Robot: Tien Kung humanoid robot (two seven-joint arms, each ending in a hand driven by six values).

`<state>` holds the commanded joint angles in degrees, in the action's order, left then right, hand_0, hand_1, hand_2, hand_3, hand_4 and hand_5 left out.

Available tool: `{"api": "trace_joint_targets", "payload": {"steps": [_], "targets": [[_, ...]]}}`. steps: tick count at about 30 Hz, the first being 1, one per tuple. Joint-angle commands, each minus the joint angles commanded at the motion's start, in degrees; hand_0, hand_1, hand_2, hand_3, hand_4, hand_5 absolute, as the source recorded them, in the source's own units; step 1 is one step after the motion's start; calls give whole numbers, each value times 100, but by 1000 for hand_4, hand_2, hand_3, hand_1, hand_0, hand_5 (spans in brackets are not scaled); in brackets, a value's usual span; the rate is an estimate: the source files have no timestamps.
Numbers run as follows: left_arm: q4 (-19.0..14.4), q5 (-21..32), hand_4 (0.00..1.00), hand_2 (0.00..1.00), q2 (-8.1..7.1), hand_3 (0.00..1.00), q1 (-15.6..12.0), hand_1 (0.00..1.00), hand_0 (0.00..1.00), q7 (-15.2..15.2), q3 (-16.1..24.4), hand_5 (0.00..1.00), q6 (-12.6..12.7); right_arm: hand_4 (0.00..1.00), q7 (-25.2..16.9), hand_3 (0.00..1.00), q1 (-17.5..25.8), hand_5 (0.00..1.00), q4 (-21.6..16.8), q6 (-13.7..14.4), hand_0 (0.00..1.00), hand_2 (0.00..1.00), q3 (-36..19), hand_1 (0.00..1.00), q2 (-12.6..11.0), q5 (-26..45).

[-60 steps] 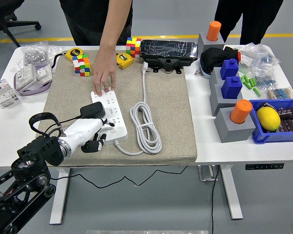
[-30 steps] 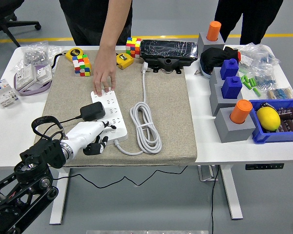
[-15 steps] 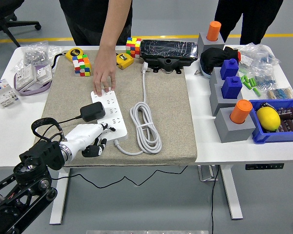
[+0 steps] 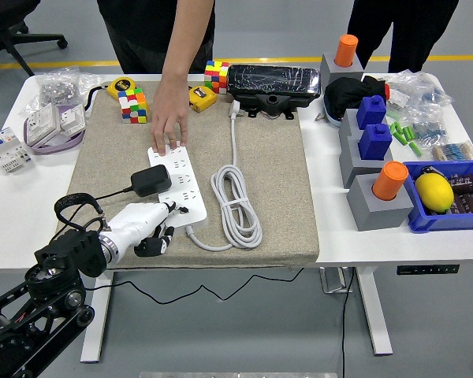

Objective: Pick up the plug,place it near the board,insert it into the board,press the button

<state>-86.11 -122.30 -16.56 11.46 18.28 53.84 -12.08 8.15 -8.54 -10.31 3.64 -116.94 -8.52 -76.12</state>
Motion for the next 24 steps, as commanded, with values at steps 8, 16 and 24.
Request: {"api": "trace_joint_targets", "payload": {"steps": [8, 16, 24], "targets": [[-188, -95, 228, 115, -19, 823, 58, 2, 134, -23, 134, 2, 69, 998, 6, 792, -14, 998, 0, 3, 821, 751, 8, 762, -1, 3], [-567, -64, 224, 115, -46, 815, 77, 2, 134, -18, 381, 2, -87, 998, 7, 792, -33, 998, 0, 5, 821, 752, 11, 762, 1, 1], [-552, 646, 208, 122, 36, 804, 95, 4, 148, -867, 820, 2, 660, 998, 0, 792, -22, 998, 0, 0, 822, 751, 27, 762, 16, 5]]}}
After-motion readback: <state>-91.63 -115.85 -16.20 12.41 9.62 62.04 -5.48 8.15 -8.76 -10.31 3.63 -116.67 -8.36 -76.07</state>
